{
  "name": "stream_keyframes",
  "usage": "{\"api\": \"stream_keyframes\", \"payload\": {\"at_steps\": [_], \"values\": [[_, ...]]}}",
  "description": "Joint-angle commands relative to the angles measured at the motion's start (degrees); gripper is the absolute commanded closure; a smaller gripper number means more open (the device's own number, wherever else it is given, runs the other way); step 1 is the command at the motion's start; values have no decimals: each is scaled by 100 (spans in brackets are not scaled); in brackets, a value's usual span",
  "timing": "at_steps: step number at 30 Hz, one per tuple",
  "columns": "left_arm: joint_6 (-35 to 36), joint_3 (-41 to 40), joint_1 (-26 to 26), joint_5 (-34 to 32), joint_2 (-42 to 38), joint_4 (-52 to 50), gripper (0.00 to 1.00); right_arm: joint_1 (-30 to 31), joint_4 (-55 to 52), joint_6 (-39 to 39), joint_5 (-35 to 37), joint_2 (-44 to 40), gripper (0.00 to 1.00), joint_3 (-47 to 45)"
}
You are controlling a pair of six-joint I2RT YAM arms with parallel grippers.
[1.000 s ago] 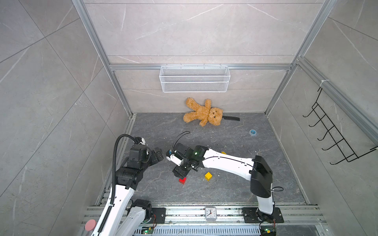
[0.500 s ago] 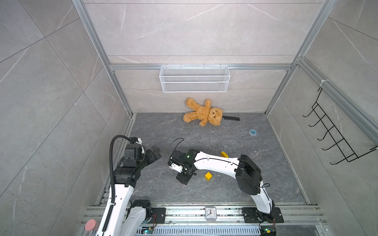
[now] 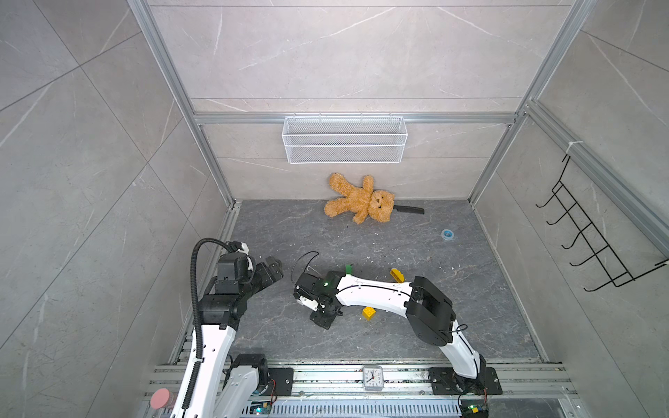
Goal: Assemble an ice cream with lego
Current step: Pick up the lego brick from the center of the board, then assemble the lego brick with the lego brick.
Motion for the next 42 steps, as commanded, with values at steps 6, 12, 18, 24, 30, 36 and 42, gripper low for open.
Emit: {"api": "stream_keyframes", "payload": {"at_steps": [6,12,18,24,30,36,42], "values": [[82,195,37,215,75,-16,1,20,-24,154,266,105,59,191],[82,177,37,254,128,-2,1,-2,-264,404,594,28,65,276],[76,85,41,486,187,95,1,-207,-904,812,829,-512,69,364],[-198,-415,-51,1479,603,962,9,-519,-1621,698,965,-1377,73,-64],[-243,-789,-1119,1547,1075,2028,10,-888,-1969,705,1133,-2138,74,-947],[-230,-708,-2057,1217,1786,2452,9,-1062,-1492,881,927,-2287,77,-1592],[-377,-798,-2171,1261,1986,2717,9,-1123,-1170,917,787,-2115,79,-1849]]}}
